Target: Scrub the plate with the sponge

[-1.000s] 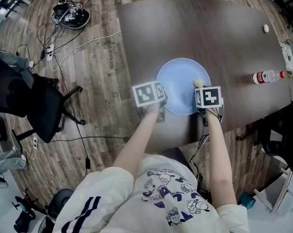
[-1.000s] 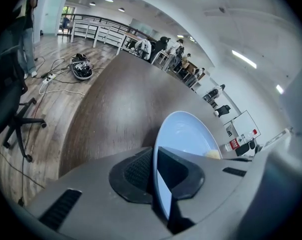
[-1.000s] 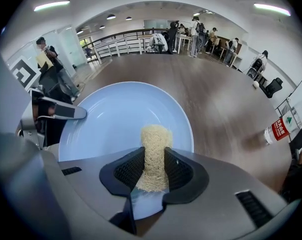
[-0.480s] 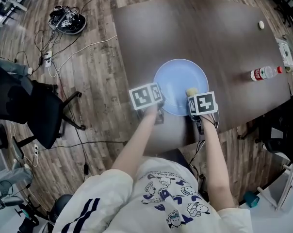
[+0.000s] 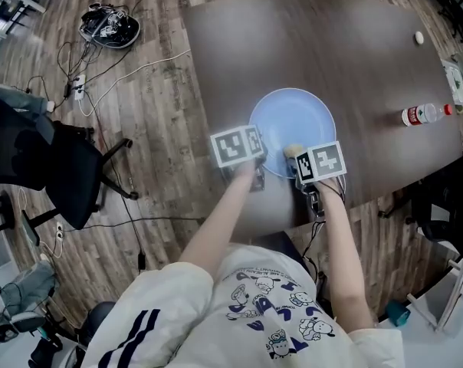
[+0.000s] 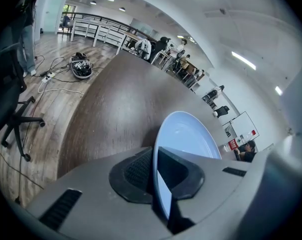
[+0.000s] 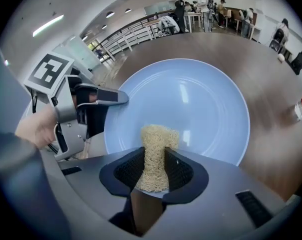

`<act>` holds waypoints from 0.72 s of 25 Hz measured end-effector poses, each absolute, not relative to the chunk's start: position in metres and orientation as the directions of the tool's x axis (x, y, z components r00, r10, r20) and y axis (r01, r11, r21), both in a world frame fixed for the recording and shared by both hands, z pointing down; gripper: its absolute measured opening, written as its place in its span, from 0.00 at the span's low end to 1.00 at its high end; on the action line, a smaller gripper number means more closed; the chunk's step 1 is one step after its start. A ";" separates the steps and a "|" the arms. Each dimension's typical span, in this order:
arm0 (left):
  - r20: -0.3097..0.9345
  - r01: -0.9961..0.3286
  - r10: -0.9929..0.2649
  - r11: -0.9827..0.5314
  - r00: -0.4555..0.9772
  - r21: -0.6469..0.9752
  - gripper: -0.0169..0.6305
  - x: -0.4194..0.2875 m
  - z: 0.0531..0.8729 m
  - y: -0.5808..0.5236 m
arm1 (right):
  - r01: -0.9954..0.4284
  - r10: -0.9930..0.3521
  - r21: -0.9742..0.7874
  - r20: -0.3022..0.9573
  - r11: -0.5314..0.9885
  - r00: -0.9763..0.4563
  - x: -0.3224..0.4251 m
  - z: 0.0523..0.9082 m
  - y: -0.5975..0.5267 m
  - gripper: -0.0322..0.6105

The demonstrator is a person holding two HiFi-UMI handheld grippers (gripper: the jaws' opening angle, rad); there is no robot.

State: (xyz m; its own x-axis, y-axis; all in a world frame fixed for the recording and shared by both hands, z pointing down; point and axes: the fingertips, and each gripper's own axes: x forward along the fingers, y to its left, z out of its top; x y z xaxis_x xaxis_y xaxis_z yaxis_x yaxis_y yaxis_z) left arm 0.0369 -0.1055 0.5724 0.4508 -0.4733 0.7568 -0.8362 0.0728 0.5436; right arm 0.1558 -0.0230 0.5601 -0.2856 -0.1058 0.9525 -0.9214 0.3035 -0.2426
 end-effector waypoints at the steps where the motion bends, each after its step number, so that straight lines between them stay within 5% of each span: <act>1: 0.757 -0.836 -0.473 0.072 0.451 0.543 0.08 0.037 0.573 -0.105 | -0.920 -0.103 -0.264 0.947 0.290 -0.304 0.151 0.560 -0.022 0.24; 18: 0.751 -0.831 -0.462 0.055 0.471 0.554 0.07 0.035 0.572 -0.104 | -0.879 -0.065 -0.328 0.926 0.346 -0.372 0.099 0.561 -0.029 0.24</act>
State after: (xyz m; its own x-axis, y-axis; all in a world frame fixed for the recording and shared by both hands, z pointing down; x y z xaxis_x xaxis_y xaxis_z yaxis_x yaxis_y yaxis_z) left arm 0.0351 -0.1040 0.5723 0.4710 -0.4621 0.7514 -0.8305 0.0547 0.5543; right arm 0.0986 -0.0288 0.5606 -0.3716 -0.0648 0.9261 -0.8788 0.3462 -0.3284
